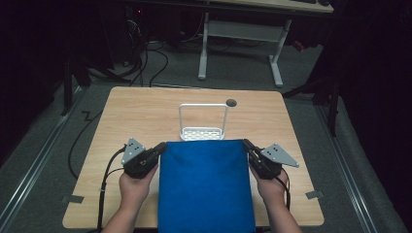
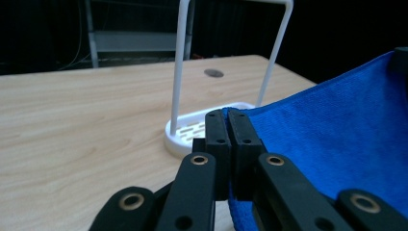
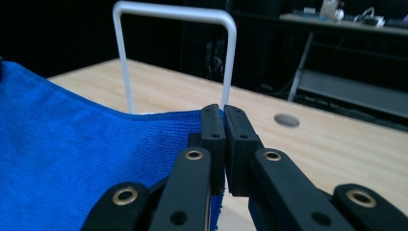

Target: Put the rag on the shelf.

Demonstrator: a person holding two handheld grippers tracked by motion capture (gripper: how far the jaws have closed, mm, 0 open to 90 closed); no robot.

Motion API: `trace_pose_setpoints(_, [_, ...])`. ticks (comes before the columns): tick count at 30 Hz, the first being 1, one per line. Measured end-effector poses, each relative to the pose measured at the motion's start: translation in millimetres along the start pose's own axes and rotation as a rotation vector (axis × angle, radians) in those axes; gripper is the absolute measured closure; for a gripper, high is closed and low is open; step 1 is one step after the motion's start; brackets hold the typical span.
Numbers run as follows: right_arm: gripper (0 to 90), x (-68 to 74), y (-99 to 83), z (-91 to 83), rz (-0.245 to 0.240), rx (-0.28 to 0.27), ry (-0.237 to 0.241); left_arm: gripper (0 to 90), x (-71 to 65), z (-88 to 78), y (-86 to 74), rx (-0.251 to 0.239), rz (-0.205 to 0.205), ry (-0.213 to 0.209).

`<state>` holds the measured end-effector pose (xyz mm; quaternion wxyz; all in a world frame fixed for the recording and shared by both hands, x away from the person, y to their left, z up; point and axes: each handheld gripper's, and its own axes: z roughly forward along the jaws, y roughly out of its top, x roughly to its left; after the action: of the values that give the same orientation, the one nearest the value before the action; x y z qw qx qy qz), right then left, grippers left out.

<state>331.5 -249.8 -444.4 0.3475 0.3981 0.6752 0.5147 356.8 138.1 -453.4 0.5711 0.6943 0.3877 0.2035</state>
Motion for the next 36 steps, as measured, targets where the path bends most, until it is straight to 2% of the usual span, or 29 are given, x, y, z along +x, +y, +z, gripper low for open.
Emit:
trace_pose_setpoints(1, [88.6, 0.5, 3.2, -1.2, 0.004, -0.007, 0.002, 88.6, -0.5, -2.9, 4.3, -0.022, 0.010, 0.008])
trace_pose_setpoints(5, [88.7, 1.5, 14.1, -2.9, -0.012, -0.030, -0.001, 88.6, -0.2, -8.2, 17.1, -0.053, 0.024, 0.016])
trace_pose_setpoints(9, [88.7, 0.1, 25.2, -5.4, -0.007, -0.055, -0.002, 88.6, -2.8, -11.1, 30.7, -0.074, 0.059, 0.023])
trace_pose_setpoints(12, [88.7, -1.4, 34.5, -7.0, -0.020, -0.075, -0.006, 88.6, -5.1, -11.6, 41.4, -0.082, 0.089, 0.031])
trace_pose_setpoints(15, [88.7, -1.9, 44.4, -9.2, -0.020, -0.092, -0.011, 88.7, -6.3, -12.2, 51.3, -0.090, 0.099, 0.029])
trace_pose_setpoints(21, [88.7, -5.1, 61.4, -10.8, -0.027, -0.127, -0.022, 88.6, -4.7, -12.7, 67.5, -0.118, 0.084, 0.025])
trace_pose_setpoints(26, [88.8, -8.0, 74.3, -8.9, -0.031, -0.146, -0.020, 88.6, -1.7, -13.8, 80.1, -0.141, 0.088, 0.015])
trace_pose_setpoints(36, [88.9, -13.8, 100.7, 0.3, -0.025, -0.180, -0.023, 88.6, 6.5, -9.1, 107.3, -0.170, 0.124, 0.035])
